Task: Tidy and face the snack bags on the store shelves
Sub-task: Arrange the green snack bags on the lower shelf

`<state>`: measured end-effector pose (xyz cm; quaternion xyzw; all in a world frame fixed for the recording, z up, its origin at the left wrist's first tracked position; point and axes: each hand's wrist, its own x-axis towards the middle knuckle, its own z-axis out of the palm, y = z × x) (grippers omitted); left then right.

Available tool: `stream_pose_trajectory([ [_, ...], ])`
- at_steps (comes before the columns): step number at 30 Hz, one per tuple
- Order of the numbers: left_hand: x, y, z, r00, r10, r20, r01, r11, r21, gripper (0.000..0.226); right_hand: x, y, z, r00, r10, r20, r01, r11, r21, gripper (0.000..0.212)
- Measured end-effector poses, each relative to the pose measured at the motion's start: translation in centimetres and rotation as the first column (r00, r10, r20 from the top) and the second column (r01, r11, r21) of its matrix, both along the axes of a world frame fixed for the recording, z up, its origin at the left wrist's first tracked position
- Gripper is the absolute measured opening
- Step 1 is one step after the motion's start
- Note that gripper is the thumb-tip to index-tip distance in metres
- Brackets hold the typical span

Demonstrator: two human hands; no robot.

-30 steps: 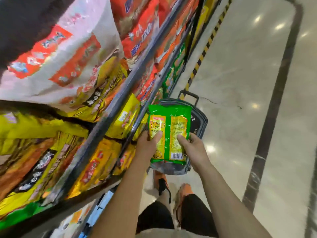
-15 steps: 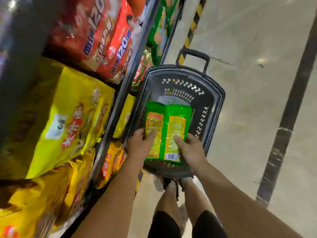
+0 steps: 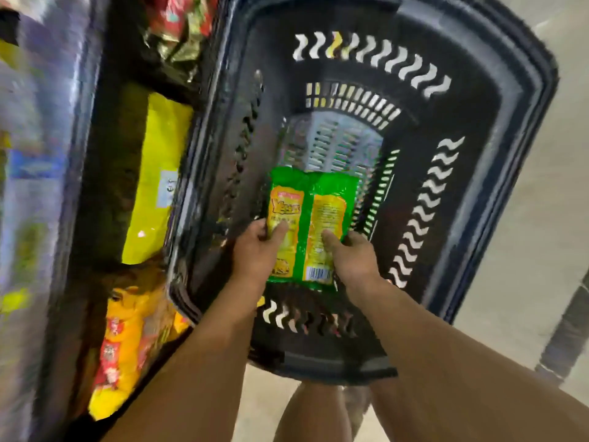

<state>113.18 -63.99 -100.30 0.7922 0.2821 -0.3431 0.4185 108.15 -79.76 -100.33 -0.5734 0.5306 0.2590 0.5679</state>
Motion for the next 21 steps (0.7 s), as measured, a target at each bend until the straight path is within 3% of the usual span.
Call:
stream_pose_trajectory([
  [3, -0.7, 0.5, -4.3, 0.998, -0.059, 0.019, 0.059, 0.998, 0.018, 0.054, -0.2, 0.8, -3.5, 0.997, 0.028, -0.075, -0.028, 1.000, -0.004, 0.018],
  [7, -0.4, 0.2, -7.2, 0.996, -0.093, 0.007, 0.092, 0.993, 0.067, 0.047, 0.3, 1.2, -6.7, 0.982, 0.126, -0.144, -0.134, 0.990, -0.046, 0.034],
  [10, 0.0, 0.1, -9.0, 0.991, -0.125, -0.056, 0.129, 0.987, 0.093, 0.031, 0.7, 1.0, -8.1, 0.965, 0.177, -0.191, -0.185, 0.982, -0.023, 0.031],
  [13, 0.2, 0.0, -9.4, 0.980, -0.163, -0.117, 0.177, 0.977, 0.121, 0.057, 0.6, 0.5, -8.6, 0.955, 0.214, -0.205, -0.219, 0.976, 0.000, 0.022],
  [15, 0.4, -0.4, -8.3, 0.963, -0.208, -0.169, 0.231, 0.964, 0.132, 0.068, 0.8, 0.0, -7.9, 0.926, 0.309, -0.218, -0.316, 0.949, 0.001, 0.035],
  [18, 0.9, -0.9, -5.4, 0.891, -0.402, -0.210, 0.443, 0.872, 0.209, 0.064, 1.0, -0.6, -5.5, 0.797, 0.559, -0.227, -0.582, 0.812, -0.044, 0.051],
  [21, 1.3, -1.6, -0.8, 0.754, -0.623, -0.210, 0.656, 0.692, 0.302, 0.055, 1.3, -1.2, -1.3, 0.554, 0.799, -0.234, -0.833, 0.532, -0.153, 0.059],
])
